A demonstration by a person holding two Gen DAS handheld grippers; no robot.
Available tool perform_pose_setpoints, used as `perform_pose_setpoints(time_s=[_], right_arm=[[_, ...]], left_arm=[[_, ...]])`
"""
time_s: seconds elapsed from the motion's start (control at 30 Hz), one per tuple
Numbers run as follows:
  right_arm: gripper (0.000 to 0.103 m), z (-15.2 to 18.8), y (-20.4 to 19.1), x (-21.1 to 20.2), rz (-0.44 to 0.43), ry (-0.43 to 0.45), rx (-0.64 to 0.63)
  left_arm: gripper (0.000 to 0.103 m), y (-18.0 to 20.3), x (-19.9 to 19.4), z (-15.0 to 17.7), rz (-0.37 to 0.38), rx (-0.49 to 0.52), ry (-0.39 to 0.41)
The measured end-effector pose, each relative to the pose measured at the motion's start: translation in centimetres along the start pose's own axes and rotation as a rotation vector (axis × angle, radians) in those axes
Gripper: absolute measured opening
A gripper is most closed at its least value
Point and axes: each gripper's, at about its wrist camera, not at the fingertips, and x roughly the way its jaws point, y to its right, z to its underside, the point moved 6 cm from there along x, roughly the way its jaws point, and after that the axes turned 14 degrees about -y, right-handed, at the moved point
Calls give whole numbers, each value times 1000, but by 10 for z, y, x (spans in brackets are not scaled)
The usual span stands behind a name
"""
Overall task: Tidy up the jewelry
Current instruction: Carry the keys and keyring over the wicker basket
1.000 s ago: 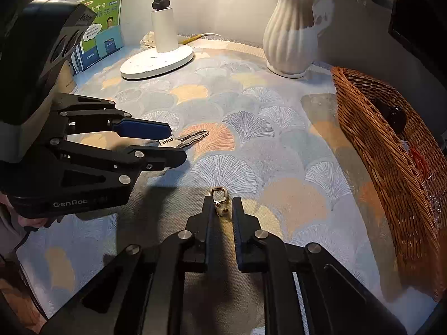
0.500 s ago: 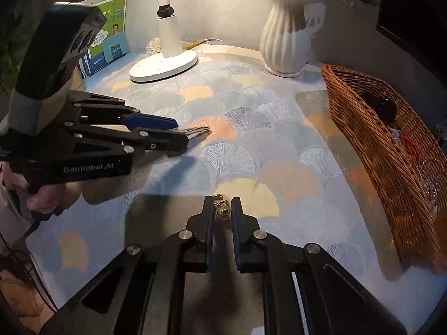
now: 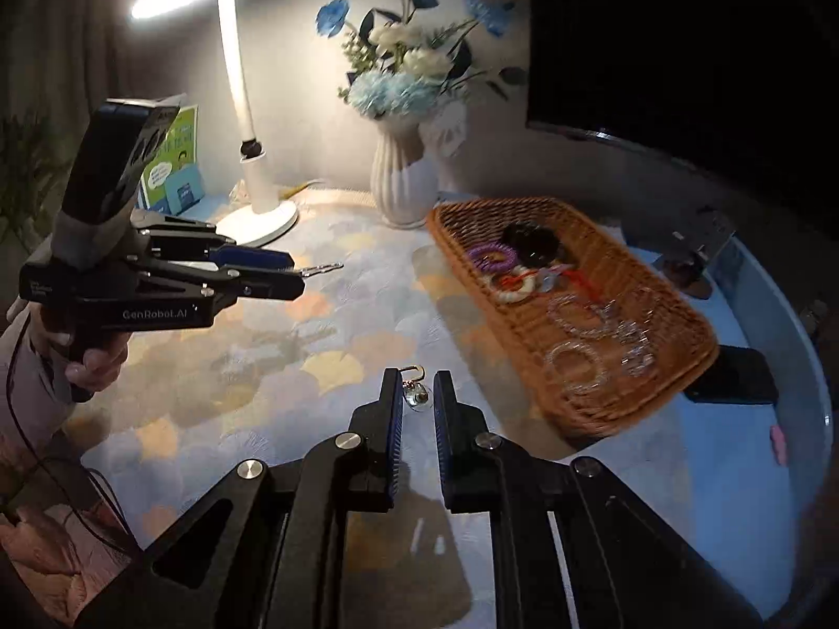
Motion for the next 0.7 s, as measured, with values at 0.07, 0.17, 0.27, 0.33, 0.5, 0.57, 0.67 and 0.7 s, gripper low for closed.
perform_pose_setpoints(time_s=[0.07,0.17,0.27,0.33,0.5,0.57,0.67,0.7], right_arm=[[13,-9,18,-17,30,33,25],[13,-25,45,-32,59,69,65],[13,-39,72,-34,75,88,133],[13,-47,92,-24,70,85,193],[13,-51,132,21,47,12,335],[13,-46,146,42,20,-27,387],[13,-38,162,64,-19,-67,446],[13,-36,166,68,-35,-73,459]], left_arm=[[23,13,-6,-19,1,29,19],[23,30,-13,-53,11,66,48],[23,44,-14,-87,48,89,65],[23,50,-7,-107,78,90,65],[23,56,39,-133,190,26,4],[23,59,59,-134,199,16,-26],[23,65,83,-130,199,8,-67],[23,67,90,-129,199,3,-78]])
